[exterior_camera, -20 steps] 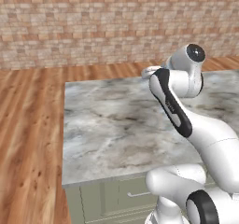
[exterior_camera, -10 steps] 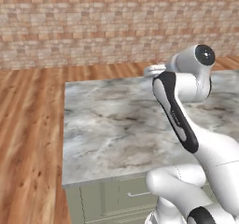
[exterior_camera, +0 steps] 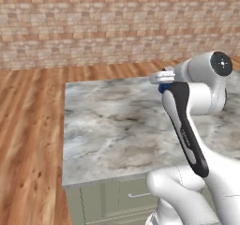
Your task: Pick the can from the counter and place it in the open cabinet.
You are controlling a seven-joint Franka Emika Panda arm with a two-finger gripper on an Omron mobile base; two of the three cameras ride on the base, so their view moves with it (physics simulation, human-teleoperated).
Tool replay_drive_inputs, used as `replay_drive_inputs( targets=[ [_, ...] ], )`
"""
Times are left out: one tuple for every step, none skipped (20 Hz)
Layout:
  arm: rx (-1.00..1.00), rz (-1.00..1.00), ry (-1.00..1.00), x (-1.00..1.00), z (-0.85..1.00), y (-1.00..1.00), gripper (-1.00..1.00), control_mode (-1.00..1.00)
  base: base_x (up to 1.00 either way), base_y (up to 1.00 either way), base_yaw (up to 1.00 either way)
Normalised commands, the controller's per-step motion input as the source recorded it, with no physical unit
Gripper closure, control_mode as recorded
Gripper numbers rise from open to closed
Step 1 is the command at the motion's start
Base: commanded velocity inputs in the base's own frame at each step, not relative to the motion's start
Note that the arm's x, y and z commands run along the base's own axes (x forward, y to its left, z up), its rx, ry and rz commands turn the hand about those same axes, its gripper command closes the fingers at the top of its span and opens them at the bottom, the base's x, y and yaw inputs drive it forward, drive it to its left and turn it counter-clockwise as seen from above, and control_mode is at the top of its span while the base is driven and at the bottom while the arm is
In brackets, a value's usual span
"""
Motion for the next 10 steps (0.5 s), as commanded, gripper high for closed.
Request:
replay_drive_inputs(
  targets=[
    [0.0,0.0,-0.04,-0.61,0.0,0.0,1.0,-1.0,0.0,0.0,0.0],
    [0.0,0.0,-0.05,-0.6,0.0,0.0,1.0,-1.0,0.0,0.0,0.0],
    [0.0,0.0,-0.04,-0.58,0.0,0.0,1.0,-1.0,0.0,0.0,0.0],
    [0.0,0.0,-0.04,-0.56,0.0,0.0,1.0,-1.0,0.0,0.0,0.0],
    [0.0,0.0,-0.03,-0.54,0.0,0.0,1.0,-1.0,0.0,0.0,0.0],
    [0.0,0.0,-0.03,-0.51,0.0,0.0,1.0,-1.0,0.0,0.0,0.0],
    [0.0,0.0,-0.01,-0.49,0.0,0.0,1.0,-1.0,0.0,0.0,0.0],
    [0.0,0.0,0.0,-0.46,0.0,0.0,1.0,-1.0,0.0,0.0,0.0],
    [0.0,0.0,0.0,-0.41,0.0,0.0,1.0,-1.0,0.0,0.0,0.0],
    [0.0,0.0,0.0,-0.39,0.0,0.0,1.0,-1.0,0.0,0.0,0.0]
  ],
)
